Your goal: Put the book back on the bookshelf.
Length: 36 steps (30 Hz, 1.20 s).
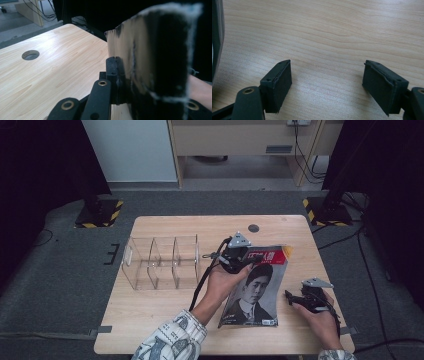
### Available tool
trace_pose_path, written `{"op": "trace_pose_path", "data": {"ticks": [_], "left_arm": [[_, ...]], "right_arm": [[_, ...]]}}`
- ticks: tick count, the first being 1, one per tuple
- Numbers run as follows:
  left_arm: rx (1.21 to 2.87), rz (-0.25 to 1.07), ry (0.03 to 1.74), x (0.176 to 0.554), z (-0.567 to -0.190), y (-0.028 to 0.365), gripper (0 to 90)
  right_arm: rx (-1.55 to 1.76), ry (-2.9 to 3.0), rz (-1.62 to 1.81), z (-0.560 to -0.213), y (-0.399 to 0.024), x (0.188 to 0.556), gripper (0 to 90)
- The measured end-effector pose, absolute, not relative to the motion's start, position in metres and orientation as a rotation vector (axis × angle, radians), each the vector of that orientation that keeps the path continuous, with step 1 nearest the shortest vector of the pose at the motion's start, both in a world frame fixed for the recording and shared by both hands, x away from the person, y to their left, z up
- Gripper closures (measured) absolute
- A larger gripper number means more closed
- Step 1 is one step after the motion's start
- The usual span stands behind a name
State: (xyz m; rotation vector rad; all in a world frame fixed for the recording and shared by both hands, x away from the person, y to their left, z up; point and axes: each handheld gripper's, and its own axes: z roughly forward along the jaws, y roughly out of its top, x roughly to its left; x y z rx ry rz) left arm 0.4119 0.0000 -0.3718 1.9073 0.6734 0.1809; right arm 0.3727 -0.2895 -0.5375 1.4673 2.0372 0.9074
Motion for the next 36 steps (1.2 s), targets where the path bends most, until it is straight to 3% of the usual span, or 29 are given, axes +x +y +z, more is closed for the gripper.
{"op": "trace_pose_path", "data": {"ticks": [11,36], "left_arm": [[1.839,0.105,0.666,0.409,-0.356,0.002,86.7],[1.798,0.123,0.629,0.398,-0.326,0.014,86.7]], "right_arm": [[1.475,2.030,0.910,-0.538,-0.289,0.373,23.5],[1.477,2.035,0.914,-0.537,-0.288,0.372,23.6]]}}
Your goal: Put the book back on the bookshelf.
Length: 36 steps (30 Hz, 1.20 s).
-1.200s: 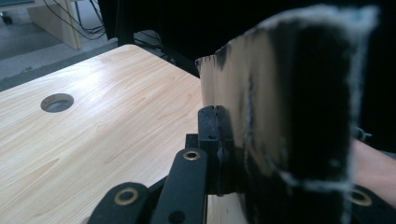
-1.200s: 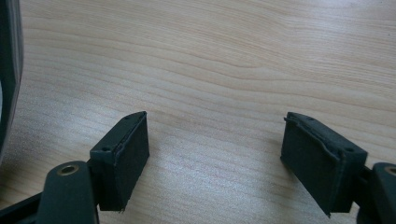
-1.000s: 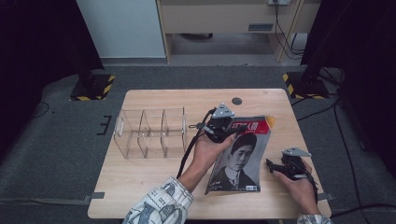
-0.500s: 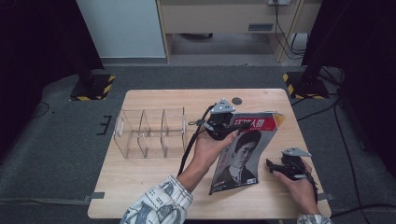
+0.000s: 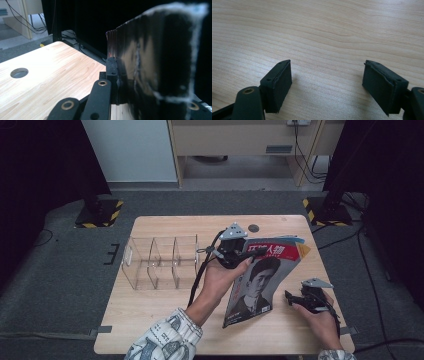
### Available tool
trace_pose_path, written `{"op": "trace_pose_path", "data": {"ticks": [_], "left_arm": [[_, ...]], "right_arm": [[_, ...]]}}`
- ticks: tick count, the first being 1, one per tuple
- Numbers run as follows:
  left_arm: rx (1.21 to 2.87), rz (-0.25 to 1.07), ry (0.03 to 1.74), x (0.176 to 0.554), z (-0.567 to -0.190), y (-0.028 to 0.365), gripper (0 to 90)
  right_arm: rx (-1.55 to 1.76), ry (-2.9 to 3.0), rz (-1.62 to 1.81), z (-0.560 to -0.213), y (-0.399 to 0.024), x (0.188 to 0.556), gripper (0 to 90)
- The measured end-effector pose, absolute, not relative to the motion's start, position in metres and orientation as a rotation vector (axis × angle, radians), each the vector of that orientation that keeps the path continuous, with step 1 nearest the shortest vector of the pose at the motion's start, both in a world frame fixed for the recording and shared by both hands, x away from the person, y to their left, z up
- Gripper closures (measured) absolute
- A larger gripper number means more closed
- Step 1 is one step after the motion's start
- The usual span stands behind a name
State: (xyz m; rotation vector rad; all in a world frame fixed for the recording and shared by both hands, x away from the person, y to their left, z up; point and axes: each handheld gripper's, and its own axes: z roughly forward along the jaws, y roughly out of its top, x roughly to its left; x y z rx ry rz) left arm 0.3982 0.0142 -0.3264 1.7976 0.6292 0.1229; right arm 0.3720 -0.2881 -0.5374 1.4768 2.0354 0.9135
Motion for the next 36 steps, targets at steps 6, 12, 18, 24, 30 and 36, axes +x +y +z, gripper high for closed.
{"op": "trace_pose_path", "data": {"ticks": [6,12,18,24,30,36], "left_arm": [[1.780,0.126,0.634,0.398,-0.323,0.027,86.7],[1.768,0.138,0.638,0.395,-0.320,0.039,86.6],[1.763,0.153,0.646,0.390,-0.321,0.055,86.6],[1.756,0.160,0.660,0.389,-0.322,0.066,86.7],[1.752,0.156,0.675,0.389,-0.328,0.074,86.7],[1.746,0.174,0.684,0.387,-0.328,0.082,86.7]], "right_arm": [[1.471,2.039,0.912,-0.537,-0.288,0.372,23.6],[1.459,2.046,0.912,-0.538,-0.288,0.372,23.5],[1.461,2.046,0.911,-0.537,-0.288,0.372,23.5],[1.460,2.047,0.913,-0.537,-0.288,0.371,23.5],[1.459,2.048,0.912,-0.537,-0.288,0.371,23.5],[1.460,2.047,0.911,-0.537,-0.288,0.371,23.3]]}}
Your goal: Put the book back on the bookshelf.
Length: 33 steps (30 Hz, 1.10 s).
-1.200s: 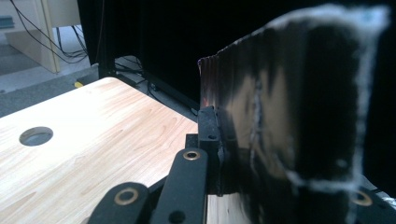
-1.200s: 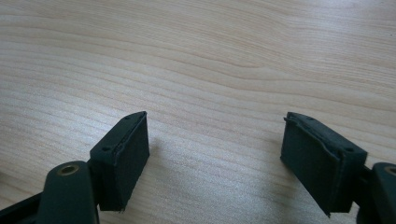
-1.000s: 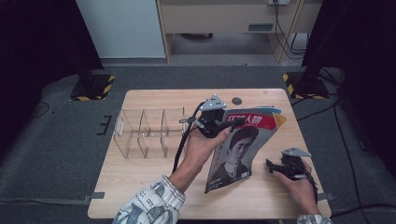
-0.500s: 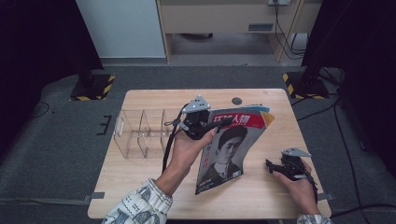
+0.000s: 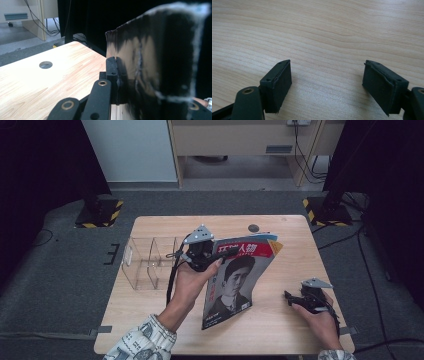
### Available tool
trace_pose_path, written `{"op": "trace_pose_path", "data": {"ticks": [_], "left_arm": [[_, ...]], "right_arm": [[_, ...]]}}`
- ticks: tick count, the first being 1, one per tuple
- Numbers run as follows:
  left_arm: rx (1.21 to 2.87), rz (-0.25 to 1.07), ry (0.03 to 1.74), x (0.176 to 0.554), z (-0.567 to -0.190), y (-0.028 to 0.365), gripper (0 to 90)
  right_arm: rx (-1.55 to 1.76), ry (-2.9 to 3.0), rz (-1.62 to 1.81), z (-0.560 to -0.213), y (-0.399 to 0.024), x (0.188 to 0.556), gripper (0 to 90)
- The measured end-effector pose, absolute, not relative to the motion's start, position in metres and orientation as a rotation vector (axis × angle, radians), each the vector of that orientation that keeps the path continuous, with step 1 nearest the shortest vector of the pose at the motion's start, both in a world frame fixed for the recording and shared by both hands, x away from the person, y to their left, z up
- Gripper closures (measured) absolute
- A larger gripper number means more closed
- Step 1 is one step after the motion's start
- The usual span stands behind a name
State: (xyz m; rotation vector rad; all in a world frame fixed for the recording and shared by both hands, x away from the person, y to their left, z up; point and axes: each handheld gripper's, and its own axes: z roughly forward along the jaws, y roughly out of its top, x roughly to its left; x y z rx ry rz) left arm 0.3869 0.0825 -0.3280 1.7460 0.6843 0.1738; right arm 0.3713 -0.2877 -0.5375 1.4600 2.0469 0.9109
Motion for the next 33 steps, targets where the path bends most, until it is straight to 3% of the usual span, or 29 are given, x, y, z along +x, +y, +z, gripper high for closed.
{"op": "trace_pose_path", "data": {"ticks": [33], "left_arm": [[1.699,0.171,0.767,0.376,-0.336,0.145,86.7]], "right_arm": [[1.440,2.062,0.916,-0.538,-0.283,0.371,23.0]]}}
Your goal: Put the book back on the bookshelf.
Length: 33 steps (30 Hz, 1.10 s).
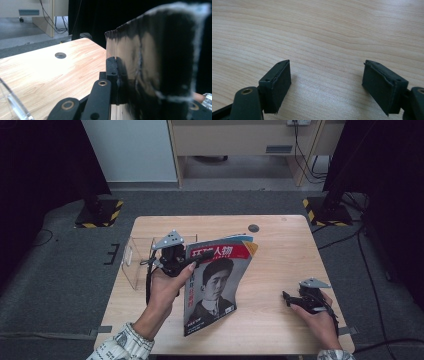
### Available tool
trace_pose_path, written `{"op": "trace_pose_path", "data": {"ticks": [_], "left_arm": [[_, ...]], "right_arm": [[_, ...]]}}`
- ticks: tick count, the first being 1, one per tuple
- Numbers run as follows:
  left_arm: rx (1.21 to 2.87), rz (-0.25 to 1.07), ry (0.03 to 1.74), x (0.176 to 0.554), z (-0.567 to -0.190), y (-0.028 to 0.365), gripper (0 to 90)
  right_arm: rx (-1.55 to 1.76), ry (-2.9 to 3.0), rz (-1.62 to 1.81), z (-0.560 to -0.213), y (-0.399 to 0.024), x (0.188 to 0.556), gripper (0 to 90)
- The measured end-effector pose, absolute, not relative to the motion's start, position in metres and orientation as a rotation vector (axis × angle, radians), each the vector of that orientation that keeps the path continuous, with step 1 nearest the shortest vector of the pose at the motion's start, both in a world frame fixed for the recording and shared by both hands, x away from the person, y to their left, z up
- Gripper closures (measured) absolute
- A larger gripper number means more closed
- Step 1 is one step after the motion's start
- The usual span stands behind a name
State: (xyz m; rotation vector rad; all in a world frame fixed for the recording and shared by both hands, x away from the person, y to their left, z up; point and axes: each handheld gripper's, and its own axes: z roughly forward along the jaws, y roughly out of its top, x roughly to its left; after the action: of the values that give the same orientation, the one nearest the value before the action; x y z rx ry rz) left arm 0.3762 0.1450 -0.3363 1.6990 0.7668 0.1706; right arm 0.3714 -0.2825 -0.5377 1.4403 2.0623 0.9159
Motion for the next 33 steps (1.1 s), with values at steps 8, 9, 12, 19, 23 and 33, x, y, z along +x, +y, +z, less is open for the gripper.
{"op": "trace_pose_path", "data": {"ticks": [8,9,12,19,23,33], "left_arm": [[1.698,0.191,0.774,0.374,-0.333,0.156,86.7],[1.698,0.194,0.775,0.374,-0.332,0.157,86.7],[1.696,0.198,0.778,0.371,-0.331,0.165,86.7],[1.688,0.216,0.784,0.366,-0.327,0.178,86.7],[1.669,0.230,0.796,0.360,-0.324,0.190,86.7],[1.632,0.304,0.831,0.338,-0.323,0.227,86.7]], "right_arm": [[1.440,2.065,0.916,-0.538,-0.282,0.371,23.0],[1.440,2.065,0.916,-0.538,-0.282,0.371,22.9],[1.438,2.068,0.917,-0.537,-0.282,0.372,22.9],[1.444,2.066,0.919,-0.537,-0.282,0.372,22.9],[1.439,2.069,0.917,-0.537,-0.282,0.372,22.9],[1.432,2.073,0.922,-0.538,-0.281,0.372,22.9]]}}
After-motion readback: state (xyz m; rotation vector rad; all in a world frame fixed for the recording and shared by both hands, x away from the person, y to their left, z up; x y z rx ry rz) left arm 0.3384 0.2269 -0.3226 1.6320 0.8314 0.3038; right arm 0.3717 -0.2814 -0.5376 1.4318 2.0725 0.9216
